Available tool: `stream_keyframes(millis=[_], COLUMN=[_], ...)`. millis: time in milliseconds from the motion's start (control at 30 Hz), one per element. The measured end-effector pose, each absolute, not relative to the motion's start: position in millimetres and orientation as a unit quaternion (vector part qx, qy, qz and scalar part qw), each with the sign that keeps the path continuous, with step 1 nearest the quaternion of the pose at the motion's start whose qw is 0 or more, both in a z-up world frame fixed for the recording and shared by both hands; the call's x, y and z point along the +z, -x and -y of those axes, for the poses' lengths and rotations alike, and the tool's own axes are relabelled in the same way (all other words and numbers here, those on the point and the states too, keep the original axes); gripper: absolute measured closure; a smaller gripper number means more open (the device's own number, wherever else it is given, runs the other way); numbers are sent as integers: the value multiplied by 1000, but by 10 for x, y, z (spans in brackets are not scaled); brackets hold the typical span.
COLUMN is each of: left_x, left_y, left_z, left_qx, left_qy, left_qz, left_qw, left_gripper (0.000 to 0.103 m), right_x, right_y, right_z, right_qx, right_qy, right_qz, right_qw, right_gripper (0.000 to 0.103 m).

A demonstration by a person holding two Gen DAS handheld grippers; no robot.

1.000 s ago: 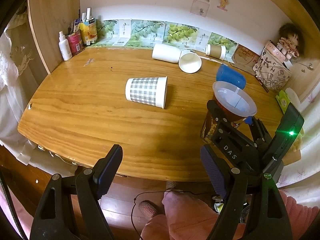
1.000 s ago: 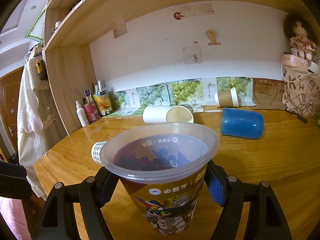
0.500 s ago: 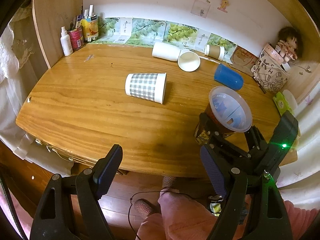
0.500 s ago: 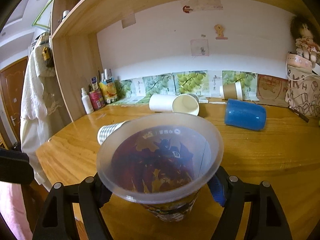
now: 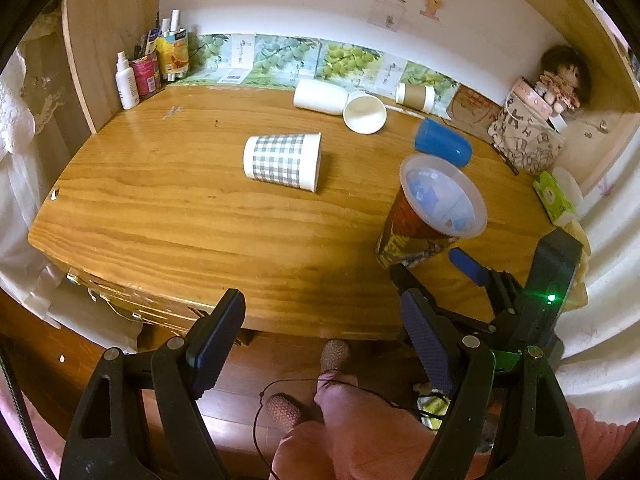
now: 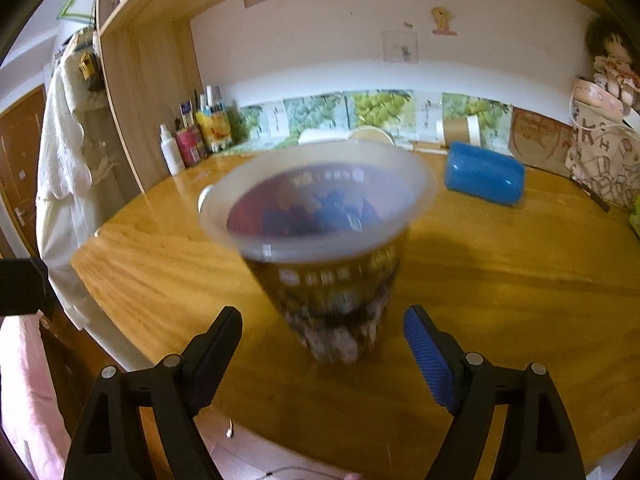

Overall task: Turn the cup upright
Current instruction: 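Lower the upright printed cup onto the desk with the right gripper, then open the right gripper and pull it back from the cup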

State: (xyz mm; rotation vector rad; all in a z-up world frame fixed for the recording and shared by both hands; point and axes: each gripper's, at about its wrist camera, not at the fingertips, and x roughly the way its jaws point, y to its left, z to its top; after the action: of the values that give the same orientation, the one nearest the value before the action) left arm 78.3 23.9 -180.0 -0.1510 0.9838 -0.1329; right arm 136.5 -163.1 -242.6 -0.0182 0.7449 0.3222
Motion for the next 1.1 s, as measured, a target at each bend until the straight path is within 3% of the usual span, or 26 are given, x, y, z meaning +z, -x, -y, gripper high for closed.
stream_keyframes(millis=[433, 867, 1100], left_x=[-1524, -667, -400], left_y=[-851, -878, -719], left_z=[-38, 191, 122], left_qx=[-72, -101, -94], left_qy=[64, 53, 72], left_qz=[-458, -394, -354], left_qw=[883, 912, 928], left_gripper=[20, 20, 6], right_x=[-1870, -665, -322], right_y=[-1124, -967, -705], right_z=[2049, 2286, 2216], right_qx=[109, 48, 52], right_qy=[-40, -60, -78], right_qz=[-430, -386, -361], right_qw=[895, 919, 928], right_gripper=[19, 13, 13])
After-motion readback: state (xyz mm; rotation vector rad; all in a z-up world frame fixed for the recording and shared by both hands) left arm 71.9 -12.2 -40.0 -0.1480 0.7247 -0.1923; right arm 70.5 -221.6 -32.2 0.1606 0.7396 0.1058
